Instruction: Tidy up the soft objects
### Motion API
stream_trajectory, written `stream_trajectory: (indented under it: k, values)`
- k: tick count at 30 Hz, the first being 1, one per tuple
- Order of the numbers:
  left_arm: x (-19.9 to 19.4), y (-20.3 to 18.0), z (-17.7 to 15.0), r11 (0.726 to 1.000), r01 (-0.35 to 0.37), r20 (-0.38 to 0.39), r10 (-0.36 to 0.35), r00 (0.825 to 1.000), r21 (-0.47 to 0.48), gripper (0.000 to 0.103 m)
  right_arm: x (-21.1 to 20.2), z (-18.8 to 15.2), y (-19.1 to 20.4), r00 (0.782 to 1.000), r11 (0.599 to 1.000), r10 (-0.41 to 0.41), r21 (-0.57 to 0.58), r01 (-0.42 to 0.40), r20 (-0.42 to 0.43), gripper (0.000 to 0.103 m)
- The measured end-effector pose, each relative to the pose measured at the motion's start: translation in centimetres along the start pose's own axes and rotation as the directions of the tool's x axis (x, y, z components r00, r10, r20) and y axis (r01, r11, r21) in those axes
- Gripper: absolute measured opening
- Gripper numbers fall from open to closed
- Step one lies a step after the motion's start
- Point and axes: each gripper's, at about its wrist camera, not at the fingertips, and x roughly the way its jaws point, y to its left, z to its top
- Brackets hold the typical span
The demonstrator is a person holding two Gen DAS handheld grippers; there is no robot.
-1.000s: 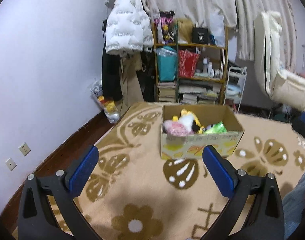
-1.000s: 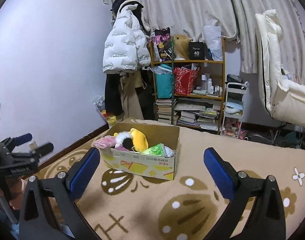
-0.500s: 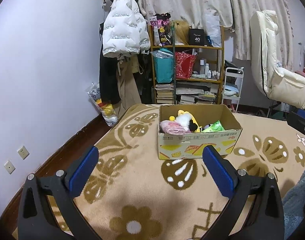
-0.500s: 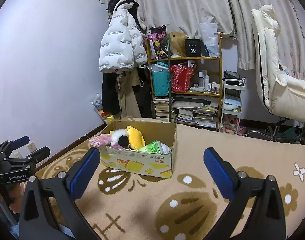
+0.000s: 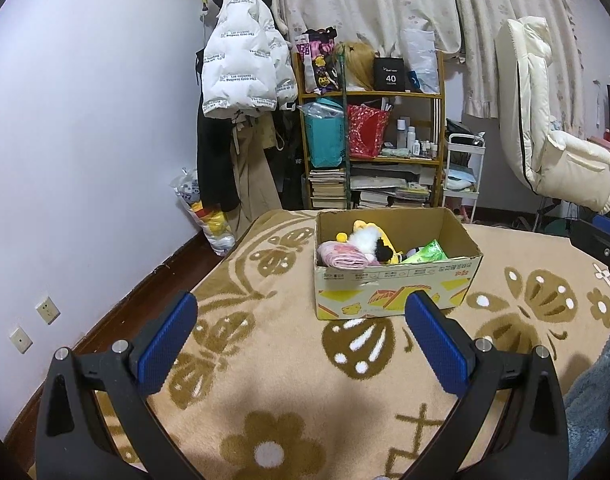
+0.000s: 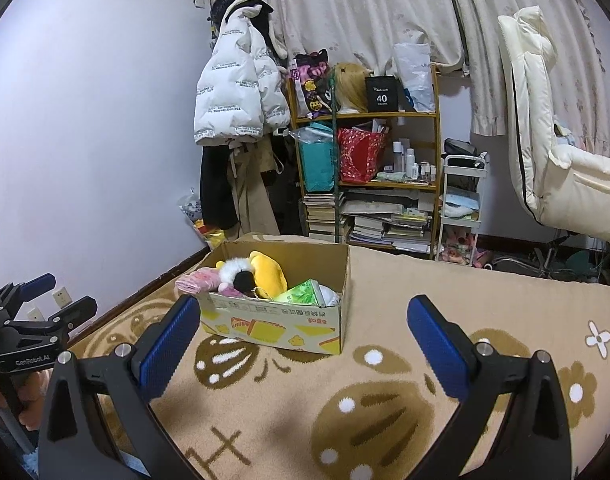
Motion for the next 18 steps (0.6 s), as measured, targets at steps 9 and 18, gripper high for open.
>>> stream_trajectory:
  k: [9, 18]
  values:
    - [-0.31, 0.78, 0.15, 1.000, -0.006, 0.013, 0.006, 1.000, 0.008, 0.103, -0.01, 0.04, 0.04, 1.000, 1.000, -0.003, -0.008, 0.003, 0.002, 0.103]
    - [-0.25, 0.97, 0.11, 1.000, -0.006, 0.011, 0.006, 1.000, 0.006, 0.103, -0.02, -0.14, 0.12, 1.000, 1.000, -0.006, -0.003, 0.006, 0.003, 0.103]
